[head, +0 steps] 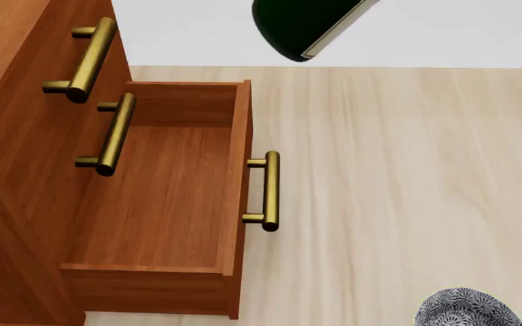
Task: Put the wine bottle in the bottom drawer of the cabinet.
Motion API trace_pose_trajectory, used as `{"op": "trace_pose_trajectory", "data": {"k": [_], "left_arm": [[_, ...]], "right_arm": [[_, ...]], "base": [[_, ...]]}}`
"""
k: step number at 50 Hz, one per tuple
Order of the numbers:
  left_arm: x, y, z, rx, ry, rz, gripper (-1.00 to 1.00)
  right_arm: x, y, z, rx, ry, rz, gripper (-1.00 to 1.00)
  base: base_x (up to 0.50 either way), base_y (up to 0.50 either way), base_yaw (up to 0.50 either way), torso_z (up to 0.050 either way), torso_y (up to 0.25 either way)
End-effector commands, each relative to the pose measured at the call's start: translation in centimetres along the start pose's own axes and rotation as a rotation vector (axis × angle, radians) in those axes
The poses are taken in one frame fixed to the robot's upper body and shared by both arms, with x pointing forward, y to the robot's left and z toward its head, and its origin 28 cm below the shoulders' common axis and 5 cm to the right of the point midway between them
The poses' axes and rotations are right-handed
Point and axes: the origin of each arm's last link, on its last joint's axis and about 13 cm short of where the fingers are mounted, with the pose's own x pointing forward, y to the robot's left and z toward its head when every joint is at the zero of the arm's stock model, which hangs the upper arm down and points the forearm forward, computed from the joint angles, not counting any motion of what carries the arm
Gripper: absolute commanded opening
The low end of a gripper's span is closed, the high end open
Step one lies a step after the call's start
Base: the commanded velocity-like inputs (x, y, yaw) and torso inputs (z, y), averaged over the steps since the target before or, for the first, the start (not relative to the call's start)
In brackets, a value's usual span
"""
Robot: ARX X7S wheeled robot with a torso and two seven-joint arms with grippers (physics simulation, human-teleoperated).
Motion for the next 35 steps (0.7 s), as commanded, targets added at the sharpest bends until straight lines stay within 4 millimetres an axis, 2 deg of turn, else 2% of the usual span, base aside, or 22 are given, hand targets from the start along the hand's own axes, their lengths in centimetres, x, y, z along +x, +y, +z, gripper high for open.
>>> {"op": "trace_pose_trajectory", "data": {"k": [1, 11, 20, 35], "left_arm": [[0.0, 0.0, 0.0, 0.003, 0.000, -0.001, 1.00], [0.0, 0.0, -0.1, 0.001, 0.000, -0.003, 1.00], [-0.1, -0.1, 0.1, 0.004, -0.010, -0.015, 1.00], [0.0, -0.2, -0.1, 0.002, -0.004, -0.018, 1.00]], "right_arm": [[1.6, 0.9, 0.3, -0.024, 0.074, 0.019, -1.00], [3.9, 1.6, 0.1, -0.083, 0.171, 0.011, -1.00], [6.2, 1.9, -0.9, -0.124, 0.284, 0.039, -1.00], [9.4, 2.5, -2.3, -0.178, 0.368, 0.063, -1.00]], "base": [[0.00, 0.00, 0.00, 0.010, 0.000], [0.00, 0.00, 0.00, 0.000, 0.001], [0.00, 0.00, 0.00, 0.000, 0.000], [0.00, 0.00, 0.00, 0.000, 0.001]]}}
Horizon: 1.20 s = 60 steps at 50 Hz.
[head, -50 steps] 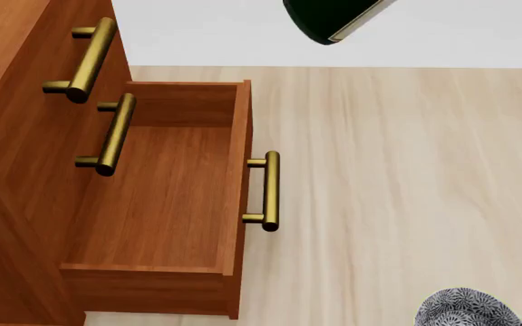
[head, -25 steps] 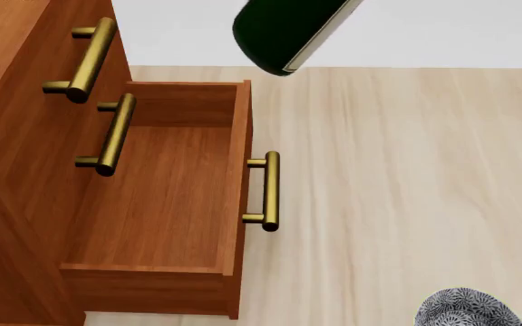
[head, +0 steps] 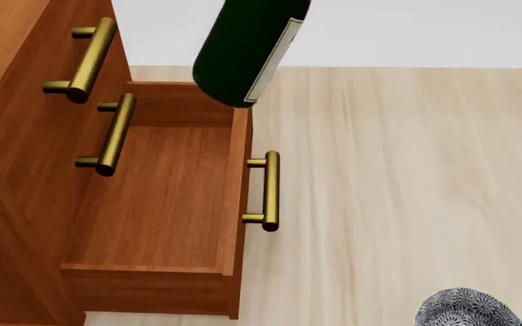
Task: Put the wine bottle in the bottom drawer of the cabinet.
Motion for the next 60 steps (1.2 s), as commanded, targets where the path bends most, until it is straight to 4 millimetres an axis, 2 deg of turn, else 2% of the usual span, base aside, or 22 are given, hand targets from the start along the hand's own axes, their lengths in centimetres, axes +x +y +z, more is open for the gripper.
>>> {"op": "trace_pose_trajectory", "data": {"k": [1, 9, 22, 38, 60], "left_arm": [[0.1, -0.1, -0.3, -0.002, 0.002, -0.004, 1.00], [0.2, -0.5, -1.4, -0.005, 0.010, -0.009, 1.00], [0.1, -0.5, -1.4, -0.008, 0.012, -0.007, 1.00], [0.1, -0.3, -1.3, -0.014, 0.013, 0.001, 1.00], [0.1, -0.2, -0.7, -0.017, 0.009, 0.003, 1.00]], "right_arm": [[2.1, 0.7, 0.2, -0.026, 0.058, 0.046, -1.00], [4.3, 0.7, -0.6, -0.049, 0.115, 0.051, -1.00], [6.7, 0.4, -1.6, -0.065, 0.170, 0.042, -1.00], [8.6, -0.4, -3.1, -0.085, 0.236, 0.019, -1.00], [9.8, -0.9, -5.1, -0.088, 0.296, 0.035, -1.00]], "base": [[0.00, 0.00, 0.00, 0.000, 0.000], [0.00, 0.00, 0.00, 0.001, 0.001], [0.00, 0.00, 0.00, 0.000, 0.000], [0.00, 0.00, 0.00, 0.000, 0.001], [0.00, 0.00, 0.00, 0.000, 0.000]]}}
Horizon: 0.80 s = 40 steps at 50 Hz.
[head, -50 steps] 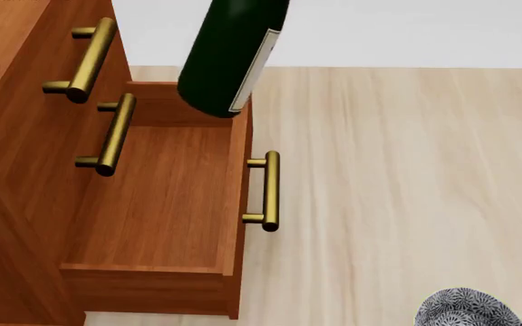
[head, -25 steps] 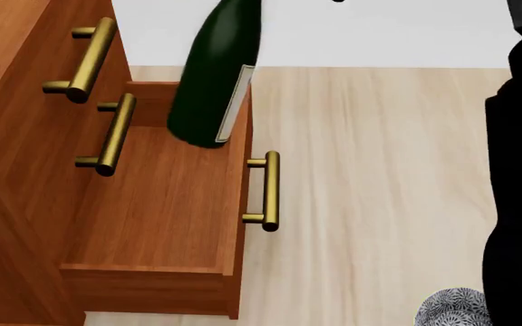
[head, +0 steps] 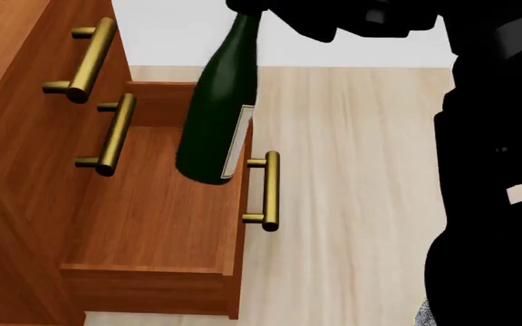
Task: Put the wine bottle in the bottom drawer of the cabinet.
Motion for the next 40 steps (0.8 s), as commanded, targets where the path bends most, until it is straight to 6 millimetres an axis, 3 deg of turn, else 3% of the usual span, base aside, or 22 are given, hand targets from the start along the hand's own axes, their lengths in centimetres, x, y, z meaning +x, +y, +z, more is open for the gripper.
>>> {"op": "trace_pose_trajectory", "data": {"k": [1, 40], "left_arm": [[0.0, 0.0, 0.3, -0.003, 0.000, 0.001, 1.00], [0.1, -0.3, -0.7, -0.004, -0.007, -0.010, 1.00]], "right_arm": [[0.5, 0.7, -0.3, 0.010, 0.007, 0.071, -1.00], [3.7, 1.4, -3.6, -0.045, 0.104, 0.133, -1.00]], "base": [[0.00, 0.00, 0.00, 0.000, 0.010], [0.00, 0.00, 0.00, 0.000, 0.001]]}}
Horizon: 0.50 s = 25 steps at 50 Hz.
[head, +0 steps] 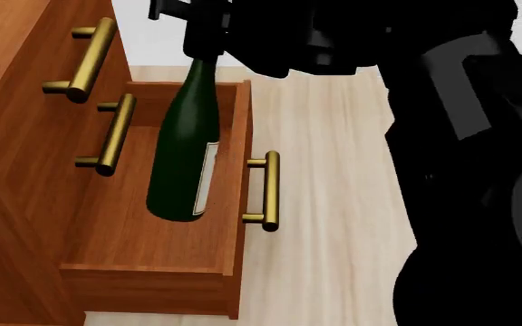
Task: Put the wine bottle in the bottom drawer of the cabinet.
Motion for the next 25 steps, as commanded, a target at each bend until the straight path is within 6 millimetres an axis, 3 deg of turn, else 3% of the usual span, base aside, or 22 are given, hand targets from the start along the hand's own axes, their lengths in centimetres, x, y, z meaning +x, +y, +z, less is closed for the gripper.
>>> {"op": "trace_pose_trajectory", "data": {"k": [1, 5, 8, 25], "left_arm": [[0.1, -0.1, -0.4, 0.003, -0.004, -0.001, 1.00], [0.4, -0.5, 0.2, -0.001, -0.002, 0.002, 1.00], [0.1, 0.0, -0.5, -0.001, -0.003, 0.005, 1.00], [0.1, -0.1, -0.4, 0.001, -0.012, -0.002, 1.00]], "right_arm": [[0.9, 0.5, -0.7, 0.008, 0.014, 0.071, -1.00], [1.2, 0.3, -0.9, 0.001, 0.020, 0.071, -1.00], [1.4, 0.0, -1.1, -0.003, 0.026, 0.065, -1.00], [2.3, -0.6, -2.2, -0.005, 0.045, 0.080, -1.00]], "base": [[0.00, 0.00, 0.00, 0.000, 0.000], [0.00, 0.00, 0.00, 0.000, 0.000], [0.00, 0.00, 0.00, 0.000, 0.000], [0.00, 0.00, 0.00, 0.001, 0.001]]}}
